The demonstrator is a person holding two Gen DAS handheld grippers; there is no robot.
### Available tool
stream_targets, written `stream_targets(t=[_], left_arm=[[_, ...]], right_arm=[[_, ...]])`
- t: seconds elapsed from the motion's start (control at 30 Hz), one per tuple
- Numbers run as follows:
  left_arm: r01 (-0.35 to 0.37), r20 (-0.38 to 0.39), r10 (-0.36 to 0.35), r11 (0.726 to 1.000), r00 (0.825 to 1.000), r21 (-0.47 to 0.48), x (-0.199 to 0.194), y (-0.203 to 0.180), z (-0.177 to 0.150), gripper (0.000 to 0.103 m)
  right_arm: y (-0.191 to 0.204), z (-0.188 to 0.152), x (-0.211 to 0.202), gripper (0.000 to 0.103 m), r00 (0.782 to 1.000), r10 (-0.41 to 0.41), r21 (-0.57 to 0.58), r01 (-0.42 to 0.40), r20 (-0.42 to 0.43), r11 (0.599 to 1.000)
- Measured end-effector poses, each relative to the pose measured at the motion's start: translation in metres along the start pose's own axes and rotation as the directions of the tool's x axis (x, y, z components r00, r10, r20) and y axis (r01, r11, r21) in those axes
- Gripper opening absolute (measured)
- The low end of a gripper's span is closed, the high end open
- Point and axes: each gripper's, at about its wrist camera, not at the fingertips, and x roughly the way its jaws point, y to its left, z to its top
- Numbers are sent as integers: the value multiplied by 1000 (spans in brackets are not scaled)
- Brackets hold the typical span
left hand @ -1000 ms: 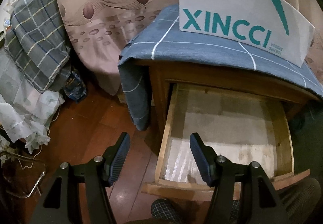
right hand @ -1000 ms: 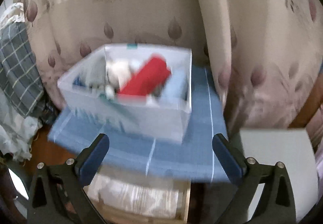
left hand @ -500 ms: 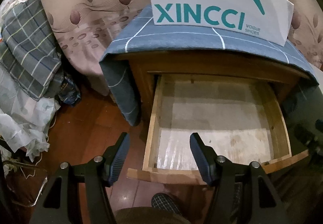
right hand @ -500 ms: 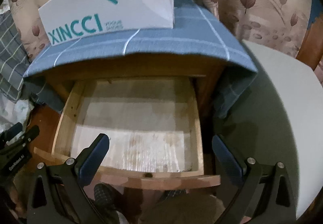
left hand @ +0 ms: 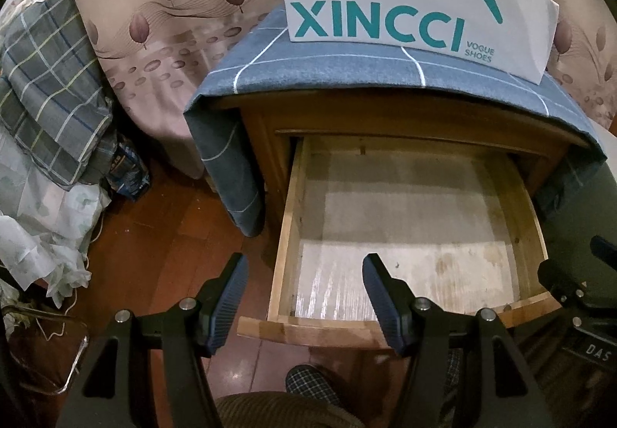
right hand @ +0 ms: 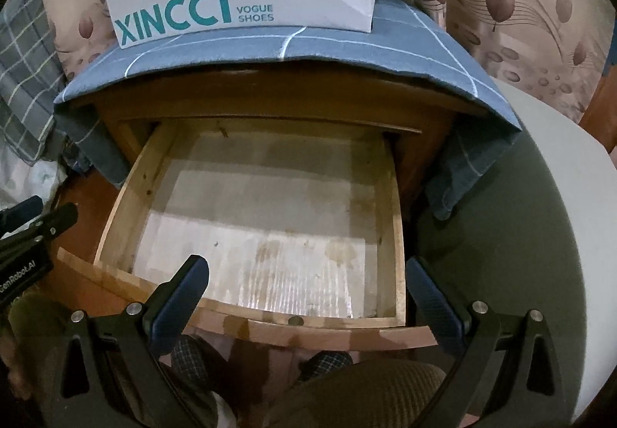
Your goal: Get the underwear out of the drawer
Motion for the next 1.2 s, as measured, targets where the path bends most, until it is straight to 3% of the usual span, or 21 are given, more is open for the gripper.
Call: stream_targets(t=[1.2], left_arm=[[7,0,-7,1000,1000,12,2,-4,-2,63]], right_arm=[[4,1,2,101,1000,-18,-14,18,-6,1000]])
